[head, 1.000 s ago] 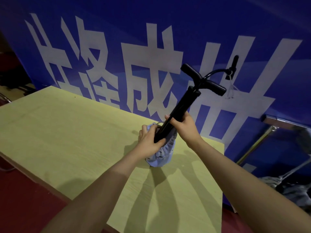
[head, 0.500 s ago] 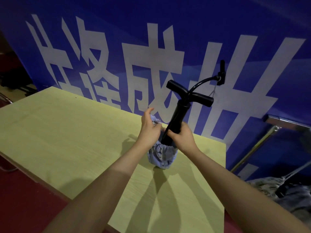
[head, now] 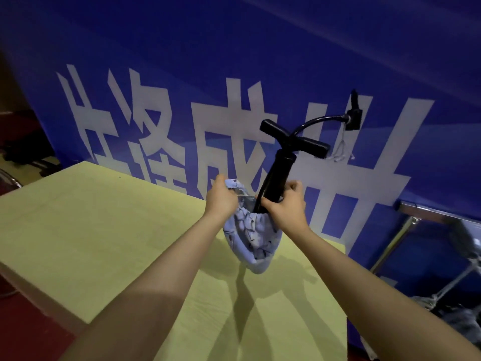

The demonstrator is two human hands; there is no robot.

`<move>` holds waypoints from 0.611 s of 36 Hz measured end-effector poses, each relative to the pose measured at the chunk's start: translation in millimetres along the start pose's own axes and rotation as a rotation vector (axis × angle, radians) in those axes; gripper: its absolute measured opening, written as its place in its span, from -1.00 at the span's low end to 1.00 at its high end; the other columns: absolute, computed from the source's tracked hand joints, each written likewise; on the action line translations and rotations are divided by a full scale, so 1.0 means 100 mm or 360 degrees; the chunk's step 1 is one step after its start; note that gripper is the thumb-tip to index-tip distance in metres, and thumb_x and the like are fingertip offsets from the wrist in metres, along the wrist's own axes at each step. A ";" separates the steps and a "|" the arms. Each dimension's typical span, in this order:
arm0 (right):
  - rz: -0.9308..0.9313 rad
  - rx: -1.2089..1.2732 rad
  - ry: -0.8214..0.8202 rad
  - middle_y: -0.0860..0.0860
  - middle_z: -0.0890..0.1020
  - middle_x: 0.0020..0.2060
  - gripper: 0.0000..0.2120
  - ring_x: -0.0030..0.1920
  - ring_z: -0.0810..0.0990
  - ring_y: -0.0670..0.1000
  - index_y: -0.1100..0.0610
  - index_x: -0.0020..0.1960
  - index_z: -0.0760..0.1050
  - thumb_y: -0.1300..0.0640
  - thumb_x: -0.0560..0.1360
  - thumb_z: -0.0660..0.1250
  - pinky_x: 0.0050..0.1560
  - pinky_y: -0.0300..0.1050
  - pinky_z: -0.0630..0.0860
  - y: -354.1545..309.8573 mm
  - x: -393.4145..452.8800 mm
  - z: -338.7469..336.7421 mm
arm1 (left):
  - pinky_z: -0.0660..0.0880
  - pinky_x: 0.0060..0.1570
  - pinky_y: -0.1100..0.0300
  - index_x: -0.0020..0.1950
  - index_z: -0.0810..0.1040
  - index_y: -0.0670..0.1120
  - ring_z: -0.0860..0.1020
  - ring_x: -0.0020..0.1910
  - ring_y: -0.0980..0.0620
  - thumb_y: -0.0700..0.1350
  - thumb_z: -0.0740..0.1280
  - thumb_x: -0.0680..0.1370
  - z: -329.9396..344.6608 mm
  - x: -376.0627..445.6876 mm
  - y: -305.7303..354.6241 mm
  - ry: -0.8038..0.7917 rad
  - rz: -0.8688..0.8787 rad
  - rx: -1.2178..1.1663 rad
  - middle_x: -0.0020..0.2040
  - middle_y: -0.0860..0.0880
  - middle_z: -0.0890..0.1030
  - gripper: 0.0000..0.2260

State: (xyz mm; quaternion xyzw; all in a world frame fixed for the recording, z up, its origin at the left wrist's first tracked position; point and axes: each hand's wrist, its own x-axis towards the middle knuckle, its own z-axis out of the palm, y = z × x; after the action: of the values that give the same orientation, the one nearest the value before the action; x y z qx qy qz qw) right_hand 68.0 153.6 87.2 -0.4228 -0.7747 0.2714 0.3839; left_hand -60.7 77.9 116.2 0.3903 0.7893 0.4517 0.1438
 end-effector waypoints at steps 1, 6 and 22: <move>-0.0016 -0.0025 -0.0032 0.00 0.30 -0.03 -0.76 0.03 0.44 0.15 -0.01 -0.17 0.36 -0.02 0.40 0.43 0.05 0.07 0.46 0.00 0.01 -0.02 | 0.24 -0.42 0.19 0.20 0.38 -0.22 0.39 -0.14 -0.10 -0.22 0.07 0.62 -0.02 0.01 0.03 0.0006 -0.0001 -0.0019 0.02 -0.18 0.49 -0.80; -0.0092 -0.0218 -0.0180 0.03 0.24 -0.05 -0.73 0.06 0.32 0.15 0.17 0.00 0.45 0.04 0.42 0.41 0.12 0.01 0.40 0.11 -0.06 -0.01 | 0.36 -0.28 0.16 0.25 0.31 -0.14 0.42 -0.21 -0.05 -0.28 0.08 0.60 -0.08 0.04 0.16 0.0095 -0.0034 -0.0432 -0.05 -0.12 0.52 -0.76; 0.0022 -0.0442 -0.0508 0.12 0.39 -0.23 -0.75 -0.08 0.34 0.15 -0.03 -0.21 0.28 -0.20 0.36 0.20 -0.18 -0.09 0.25 0.56 -0.37 0.33 | 0.47 -0.32 -0.05 0.46 -0.03 0.38 0.41 -0.34 -0.23 -0.24 0.07 0.60 0.16 -0.31 -0.09 -0.0156 0.0581 0.0340 0.07 -0.11 0.35 -0.37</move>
State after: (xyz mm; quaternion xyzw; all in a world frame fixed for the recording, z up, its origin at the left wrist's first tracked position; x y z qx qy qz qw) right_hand 79.2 146.1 13.4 -0.4286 -0.8527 0.2282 0.1926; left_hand -35.1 62.1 96.3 0.5612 0.7411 0.3644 0.0557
